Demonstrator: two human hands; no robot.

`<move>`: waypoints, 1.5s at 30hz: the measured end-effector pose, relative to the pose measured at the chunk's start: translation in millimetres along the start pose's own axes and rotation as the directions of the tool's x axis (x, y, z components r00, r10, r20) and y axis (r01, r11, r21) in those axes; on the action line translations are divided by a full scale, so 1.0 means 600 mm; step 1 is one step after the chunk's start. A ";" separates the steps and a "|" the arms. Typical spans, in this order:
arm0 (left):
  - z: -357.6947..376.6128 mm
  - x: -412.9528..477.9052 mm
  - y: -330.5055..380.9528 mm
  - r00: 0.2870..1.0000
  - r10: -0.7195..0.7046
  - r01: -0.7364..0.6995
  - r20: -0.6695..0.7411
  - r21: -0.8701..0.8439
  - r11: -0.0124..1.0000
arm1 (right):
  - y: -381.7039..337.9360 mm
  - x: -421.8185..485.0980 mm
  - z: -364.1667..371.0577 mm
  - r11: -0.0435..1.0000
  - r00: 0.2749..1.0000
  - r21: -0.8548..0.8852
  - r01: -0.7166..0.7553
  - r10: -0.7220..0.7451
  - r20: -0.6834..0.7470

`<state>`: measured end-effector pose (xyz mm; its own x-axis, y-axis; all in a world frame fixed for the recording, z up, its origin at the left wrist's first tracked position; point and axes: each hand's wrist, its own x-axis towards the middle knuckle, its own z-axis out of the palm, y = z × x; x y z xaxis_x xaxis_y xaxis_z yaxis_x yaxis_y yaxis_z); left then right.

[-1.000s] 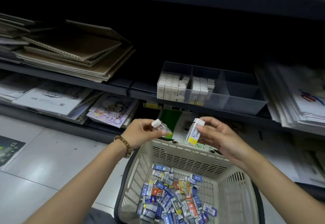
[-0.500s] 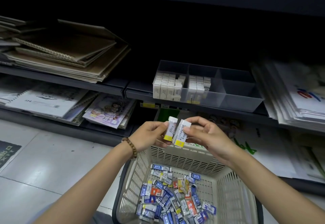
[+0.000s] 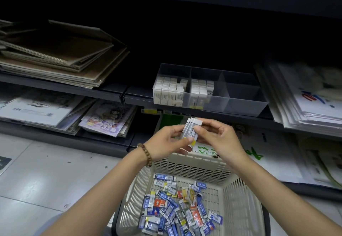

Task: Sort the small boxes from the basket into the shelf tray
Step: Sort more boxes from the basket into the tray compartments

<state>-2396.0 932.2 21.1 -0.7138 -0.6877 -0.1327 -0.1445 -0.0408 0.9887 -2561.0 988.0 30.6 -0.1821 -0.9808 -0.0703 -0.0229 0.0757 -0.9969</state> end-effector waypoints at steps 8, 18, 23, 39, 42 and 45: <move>-0.012 0.035 0.034 0.994 0.077 -0.067 -0.081 0.112 0.991 | -0.050 0.036 -0.038 0.997 0.984 -0.047 -0.069 0.076 0.164; 0.003 0.120 0.082 0.922 0.298 -0.277 -0.247 0.115 0.954 | -0.133 0.125 -0.113 0.988 0.965 -0.149 0.036 0.005 0.262; -0.035 0.129 0.070 0.873 0.376 -0.177 -0.311 0.516 0.838 | -0.148 0.188 -0.161 0.956 0.976 -0.290 0.038 0.027 0.216; -0.063 0.127 0.035 0.884 0.417 -0.059 -0.211 0.835 0.547 | -0.116 0.218 -0.127 0.735 0.993 -0.678 0.021 0.064 0.100; -0.062 0.127 0.035 0.884 0.415 -0.057 -0.213 0.834 0.549 | -0.121 0.220 -0.123 0.800 0.980 -0.591 -0.105 0.183 0.073; -0.063 0.127 0.034 0.886 0.415 -0.057 -0.209 0.838 0.543 | -0.123 0.223 -0.120 0.820 0.974 -0.544 -0.176 0.225 0.024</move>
<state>-2427.8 851.5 34.1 -0.5489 -0.7774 0.3071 -0.6121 0.6241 0.4856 -2654.4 864.2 97.1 -0.1588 -0.9426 -0.2936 -0.5220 0.3326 -0.7854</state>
